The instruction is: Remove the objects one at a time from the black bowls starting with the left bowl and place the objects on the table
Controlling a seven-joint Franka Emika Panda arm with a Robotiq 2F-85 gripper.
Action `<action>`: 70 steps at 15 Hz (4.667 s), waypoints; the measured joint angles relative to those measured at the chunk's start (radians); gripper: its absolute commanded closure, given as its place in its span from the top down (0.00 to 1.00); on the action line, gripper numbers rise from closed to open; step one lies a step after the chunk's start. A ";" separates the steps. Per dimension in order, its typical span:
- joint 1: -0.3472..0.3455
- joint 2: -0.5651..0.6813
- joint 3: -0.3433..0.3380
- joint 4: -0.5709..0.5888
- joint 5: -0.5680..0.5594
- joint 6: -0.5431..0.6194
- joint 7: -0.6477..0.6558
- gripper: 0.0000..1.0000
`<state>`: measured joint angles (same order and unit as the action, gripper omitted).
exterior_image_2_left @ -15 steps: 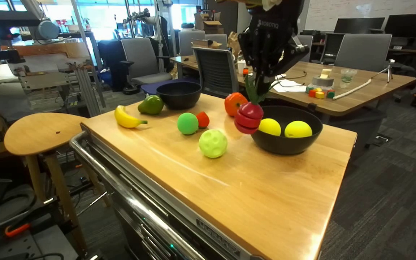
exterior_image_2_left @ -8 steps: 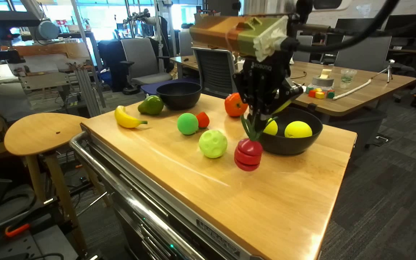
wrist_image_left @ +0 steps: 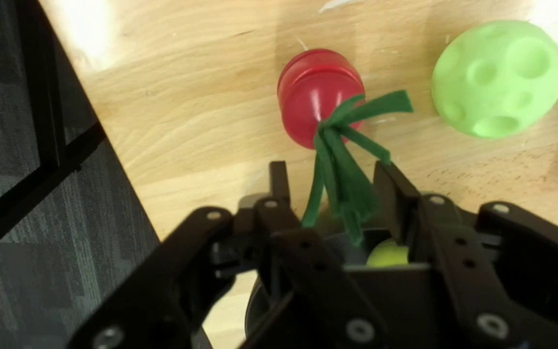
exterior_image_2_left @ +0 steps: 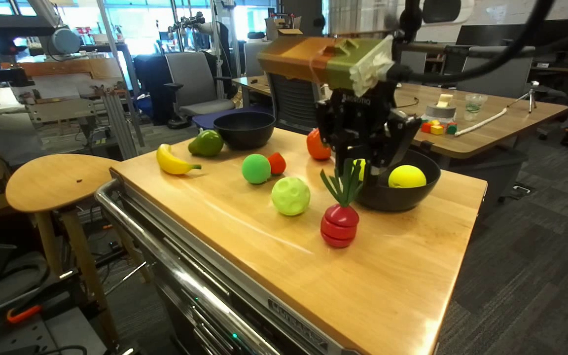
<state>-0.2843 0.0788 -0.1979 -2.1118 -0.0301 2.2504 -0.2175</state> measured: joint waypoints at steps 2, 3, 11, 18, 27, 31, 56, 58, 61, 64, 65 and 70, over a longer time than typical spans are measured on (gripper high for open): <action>0.003 -0.035 0.000 0.039 -0.032 -0.082 -0.081 0.97; 0.005 -0.049 0.000 0.079 -0.043 -0.146 -0.128 1.00; 0.019 0.008 0.001 0.335 0.037 -0.371 -0.275 1.00; 0.019 0.078 0.010 0.254 0.202 -0.132 -0.184 1.00; 0.020 0.218 0.038 0.321 0.233 -0.114 -0.084 0.75; 0.018 0.255 0.038 0.340 0.233 -0.088 -0.063 0.72; 0.009 0.388 0.038 0.417 0.228 -0.029 0.040 0.68; 0.008 0.388 0.041 0.417 0.231 -0.026 0.040 0.69; 0.003 0.388 0.050 0.417 0.239 -0.026 0.040 0.70; -0.007 0.387 0.062 0.418 0.263 -0.026 0.040 0.69; -0.011 0.387 0.066 0.419 0.273 -0.026 0.040 0.69; -0.024 0.387 0.075 0.420 0.310 -0.027 0.039 0.68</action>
<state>-0.3083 0.4662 -0.1226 -1.6919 0.2795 2.2238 -0.1783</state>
